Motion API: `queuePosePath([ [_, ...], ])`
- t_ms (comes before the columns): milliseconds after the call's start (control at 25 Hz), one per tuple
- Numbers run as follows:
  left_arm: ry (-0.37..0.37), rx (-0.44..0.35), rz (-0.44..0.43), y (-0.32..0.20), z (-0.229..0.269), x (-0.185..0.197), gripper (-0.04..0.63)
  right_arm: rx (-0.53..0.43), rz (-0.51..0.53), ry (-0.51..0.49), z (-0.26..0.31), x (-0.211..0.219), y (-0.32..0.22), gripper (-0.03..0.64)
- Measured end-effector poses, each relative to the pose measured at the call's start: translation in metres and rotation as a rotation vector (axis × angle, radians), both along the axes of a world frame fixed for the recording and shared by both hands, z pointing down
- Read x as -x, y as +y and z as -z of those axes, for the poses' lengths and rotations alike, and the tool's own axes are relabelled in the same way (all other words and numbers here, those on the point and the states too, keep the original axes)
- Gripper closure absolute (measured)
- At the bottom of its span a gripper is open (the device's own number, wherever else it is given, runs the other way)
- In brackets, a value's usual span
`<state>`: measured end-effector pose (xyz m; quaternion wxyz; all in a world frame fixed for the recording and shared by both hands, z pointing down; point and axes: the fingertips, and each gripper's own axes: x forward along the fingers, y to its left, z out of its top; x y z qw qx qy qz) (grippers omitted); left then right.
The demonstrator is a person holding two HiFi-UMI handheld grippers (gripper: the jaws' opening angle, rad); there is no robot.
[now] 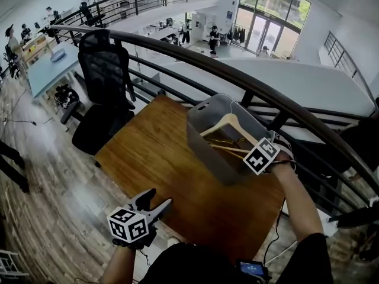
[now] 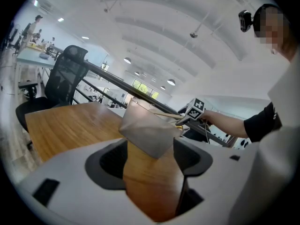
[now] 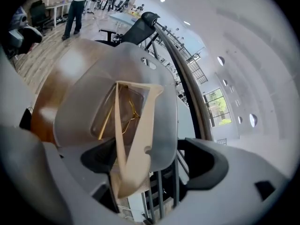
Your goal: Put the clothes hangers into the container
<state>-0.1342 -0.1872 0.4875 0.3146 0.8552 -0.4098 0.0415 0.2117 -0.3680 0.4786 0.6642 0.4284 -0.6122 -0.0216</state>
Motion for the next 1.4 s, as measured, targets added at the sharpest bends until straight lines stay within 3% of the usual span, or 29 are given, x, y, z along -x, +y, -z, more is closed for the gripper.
queuePosePath([
  [240,-0.059,-0.052,-0.011,-0.011,0.011,-0.005,0.284,-0.07,0.016,-0.141,0.024,0.011,0.021,0.191],
  [400,-0.053,-0.084,-0.021,-0.011,0.023,-0.013,0.289,-0.124,0.008,-0.252,0.038,0.013,0.043,0.22],
  [640,-0.052,-0.143,0.01,-0.015,0.038,-0.018,0.33,-0.247,-0.026,-0.544,0.058,0.017,0.081,0.366],
  [960,-0.1,-0.228,0.076,-0.014,0.047,-0.01,0.423,-0.502,-0.078,-0.738,0.068,0.011,0.126,0.621],
  [1280,-0.119,-0.33,0.128,-0.006,0.058,-0.007,0.461,-0.668,-0.099,-1.07,0.083,0.021,0.165,0.624],
  [1400,-0.097,-0.361,0.154,-0.002,0.062,-0.002,0.476,-0.699,-0.106,-1.138,0.079,0.027,0.173,0.626],
])
